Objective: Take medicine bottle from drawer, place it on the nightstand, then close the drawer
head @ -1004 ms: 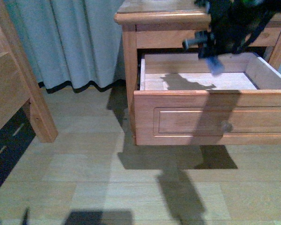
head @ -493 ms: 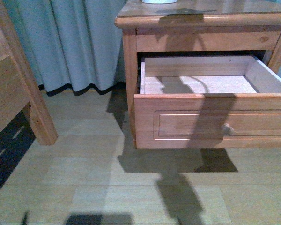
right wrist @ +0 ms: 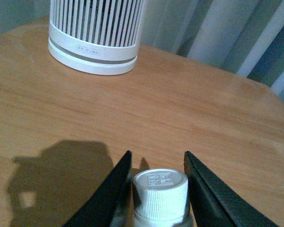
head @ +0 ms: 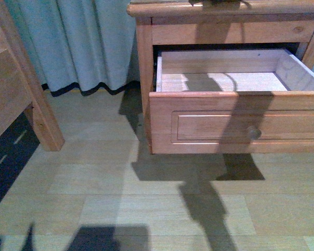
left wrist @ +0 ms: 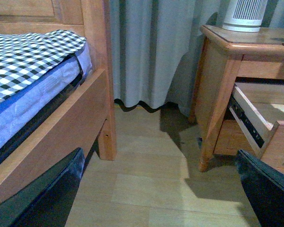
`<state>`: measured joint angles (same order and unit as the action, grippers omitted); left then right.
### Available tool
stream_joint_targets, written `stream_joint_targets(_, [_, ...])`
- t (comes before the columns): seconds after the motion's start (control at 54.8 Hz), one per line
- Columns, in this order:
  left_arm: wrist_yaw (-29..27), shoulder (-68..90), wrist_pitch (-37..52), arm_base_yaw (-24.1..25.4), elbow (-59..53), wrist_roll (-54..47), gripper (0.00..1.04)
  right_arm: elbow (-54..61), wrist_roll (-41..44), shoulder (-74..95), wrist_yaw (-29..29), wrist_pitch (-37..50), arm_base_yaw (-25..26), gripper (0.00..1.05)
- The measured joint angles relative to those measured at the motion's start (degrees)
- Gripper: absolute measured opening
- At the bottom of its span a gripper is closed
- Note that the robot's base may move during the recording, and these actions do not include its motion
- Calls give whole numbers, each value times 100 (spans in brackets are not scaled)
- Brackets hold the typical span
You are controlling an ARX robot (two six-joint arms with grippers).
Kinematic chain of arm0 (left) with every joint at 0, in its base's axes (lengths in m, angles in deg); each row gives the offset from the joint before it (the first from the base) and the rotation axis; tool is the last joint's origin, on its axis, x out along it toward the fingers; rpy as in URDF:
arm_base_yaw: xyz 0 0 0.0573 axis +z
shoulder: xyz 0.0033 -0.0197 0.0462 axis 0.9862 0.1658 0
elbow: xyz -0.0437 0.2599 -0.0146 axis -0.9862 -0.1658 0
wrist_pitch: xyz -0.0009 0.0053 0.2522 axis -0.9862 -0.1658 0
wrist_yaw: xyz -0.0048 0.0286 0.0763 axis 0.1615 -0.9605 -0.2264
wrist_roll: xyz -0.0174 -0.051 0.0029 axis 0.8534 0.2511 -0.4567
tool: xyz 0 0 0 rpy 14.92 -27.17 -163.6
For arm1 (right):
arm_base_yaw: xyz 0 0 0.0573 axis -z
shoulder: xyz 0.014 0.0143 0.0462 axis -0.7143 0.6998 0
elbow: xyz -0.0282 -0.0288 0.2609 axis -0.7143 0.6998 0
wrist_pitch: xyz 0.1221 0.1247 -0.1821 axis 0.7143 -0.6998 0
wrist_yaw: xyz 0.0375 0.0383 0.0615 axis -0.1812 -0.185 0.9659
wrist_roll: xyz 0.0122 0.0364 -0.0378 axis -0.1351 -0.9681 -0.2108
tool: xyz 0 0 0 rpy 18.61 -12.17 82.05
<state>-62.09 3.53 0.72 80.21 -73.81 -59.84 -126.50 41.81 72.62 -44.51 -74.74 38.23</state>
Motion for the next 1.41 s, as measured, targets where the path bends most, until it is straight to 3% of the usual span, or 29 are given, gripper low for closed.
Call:
stream_joint_targets(0.347, [0, 0, -2, 0, 0, 0, 98, 2048, -586, -1176, 313, 1357, 142, 98])
stream_joint_targets(0.602, [0, 0, -2, 0, 0, 0, 98, 4179, -1036, -3506, 787, 1998, 269, 98])
stream_joint_targets(0.748, [0, 0, -2, 0, 0, 0, 98, 6142, -1478, -5075, 1235, 2002, 286, 98])
stream_joint_targets(0.912, [0, 0, -2, 0, 0, 0, 98, 9320, -1954, -6607, 1298, 2542, 109, 67])
stream_joint_targets(1.113, [0, 0, -2, 0, 0, 0, 98, 11770, -2190, -6225, 962, 3659, -20, 32])
stream_joint_targets(1.296, [0, 0, -2, 0, 0, 0, 98, 12043, -2087, -4861, 466, 5187, 26, 3])
stream_joint_targets(1.405, [0, 0, -2, 0, 0, 0, 98, 11497, -1884, -3928, 317, 5696, 127, 3])
